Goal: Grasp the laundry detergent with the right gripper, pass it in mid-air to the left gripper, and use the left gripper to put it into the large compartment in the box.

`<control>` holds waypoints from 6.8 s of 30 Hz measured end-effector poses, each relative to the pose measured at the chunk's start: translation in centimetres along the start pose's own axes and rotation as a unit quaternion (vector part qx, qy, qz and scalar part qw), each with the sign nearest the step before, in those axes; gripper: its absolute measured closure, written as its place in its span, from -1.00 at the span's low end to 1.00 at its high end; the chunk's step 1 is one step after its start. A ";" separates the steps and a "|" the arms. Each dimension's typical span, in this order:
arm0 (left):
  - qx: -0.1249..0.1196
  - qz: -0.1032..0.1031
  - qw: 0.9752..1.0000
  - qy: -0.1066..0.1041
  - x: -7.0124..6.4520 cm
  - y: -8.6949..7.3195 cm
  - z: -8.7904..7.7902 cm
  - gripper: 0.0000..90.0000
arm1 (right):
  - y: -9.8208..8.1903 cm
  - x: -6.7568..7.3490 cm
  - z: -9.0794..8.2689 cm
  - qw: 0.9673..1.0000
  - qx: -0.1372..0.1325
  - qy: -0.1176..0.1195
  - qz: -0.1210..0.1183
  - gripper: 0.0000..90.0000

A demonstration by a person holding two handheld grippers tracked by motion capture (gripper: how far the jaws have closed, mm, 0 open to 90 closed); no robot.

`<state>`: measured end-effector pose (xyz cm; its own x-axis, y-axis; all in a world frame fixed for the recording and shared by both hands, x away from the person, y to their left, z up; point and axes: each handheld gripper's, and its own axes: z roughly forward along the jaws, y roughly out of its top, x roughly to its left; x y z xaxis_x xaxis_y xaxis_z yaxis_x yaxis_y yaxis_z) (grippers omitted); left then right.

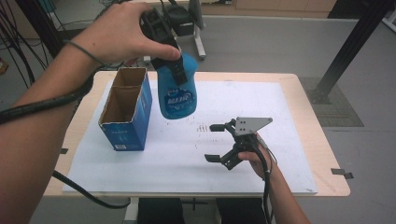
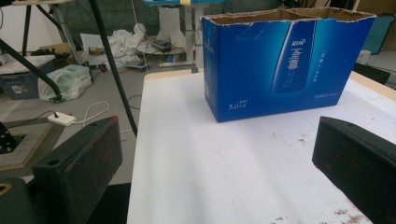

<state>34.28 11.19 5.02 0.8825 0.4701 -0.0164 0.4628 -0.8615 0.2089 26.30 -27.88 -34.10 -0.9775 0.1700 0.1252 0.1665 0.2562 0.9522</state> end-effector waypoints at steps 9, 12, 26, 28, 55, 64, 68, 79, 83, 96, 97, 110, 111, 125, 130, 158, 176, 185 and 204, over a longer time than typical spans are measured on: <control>-0.009 -0.146 0.988 0.043 2.3 -0.7 -2.2 -0.17 | 0.1 0.1 0.2 1.000 0.002 0.000 0.000 -0.96; -0.011 -0.191 0.980 0.052 3.0 -0.9 -2.3 -0.17 | 0.1 0.1 0.1 1.000 0.003 -0.003 0.001 -0.96; 0.005 -0.332 0.940 0.083 5.9 -1.8 -1.3 -0.17 | 0.9 0.6 0.0 1.000 0.000 -0.010 -0.009 -0.95; 0.006 -0.346 0.934 0.091 6.3 -2.1 -1.2 -0.17 | 0.9 0.7 0.1 1.000 0.000 -0.010 -0.010 -0.95; 0.006 -0.466 0.876 0.128 9.7 -7.1 1.4 -0.17 | 0.8 0.9 -0.4 1.000 -0.004 -0.016 -0.007 -0.95; 0.017 -0.475 0.871 0.125 10.3 -7.5 2.8 -0.17 | 0.7 0.9 -0.4 1.000 -0.003 -0.016 -0.006 -0.95; 0.021 -0.474 0.871 0.129 10.2 -7.6 3.5 -0.17 | 0.6 0.9 -0.4 1.000 -0.003 -0.017 -0.005 -0.95; 0.023 -0.475 0.871 0.121 10.4 -8.4 6.0 -0.17 | 0.7 0.8 -0.3 1.000 0.000 -0.013 -0.003 -0.95; 0.025 -0.478 0.871 0.112 10.7 -8.8 7.0 -0.17 | 0.7 0.8 -0.3 1.000 0.001 -0.013 -0.004 -0.95; 0.028 -0.479 0.871 0.103 10.8 -9.5 9.0 -0.17 | 0.7 0.7 -0.1 1.000 0.003 -0.010 0.000 -0.95; 0.029 -0.479 0.871 0.102 10.8 -9.5 9.2 -0.17 | 0.7 0.8 -0.1 1.000 0.004 -0.010 0.000 -0.95; 0.038 -0.478 0.871 0.105 10.7 -9.8 11.3 -0.17 | 0.6 0.8 0.0 1.000 0.006 -0.010 0.003 -0.95; 0.039 -0.478 0.872 0.102 10.8 -9.9 11.5 -0.17 | 0.6 0.8 0.0 1.000 0.006 -0.010 0.004 -0.95; 0.050 -0.488 0.867 0.086 11.4 -11.0 14.6 -0.17 | 0.3 0.8 -0.1 1.000 0.007 -0.010 0.007 -0.95; 0.053 -0.489 0.866 0.086 11.4 -11.2 15.5 -0.17 | 0.1 0.9 -0.1 1.000 0.009 -0.011 0.010 -0.95; 0.080 -0.497 0.862 0.058 12.3 -12.6 20.5 -0.17 | -0.5 0.7 0.1 1.000 0.011 -0.009 0.017 -0.95; 0.082 -0.497 0.862 0.051 12.3 -13.1 21.0 -0.17 | -0.6 0.7 0.4 1.000 0.014 -0.008 0.017 -0.95; 0.081 -0.499 0.861 0.048 12.4 -13.2 21.0 -0.17 | -0.6 0.7 0.4 1.000 0.016 -0.009 0.016 -0.94; 0.082 -0.504 0.858 0.047 12.4 -13.3 21.0 -0.17 | -0.6 0.7 0.4 1.000 0.014 -0.008 0.017 -0.94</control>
<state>40.84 24.42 -18.53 0.0192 0.9994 -0.0279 0.9998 -0.0193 -0.0051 25.58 -27.52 -34.75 -0.9691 0.1942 0.1523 0.2031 0.2767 0.9393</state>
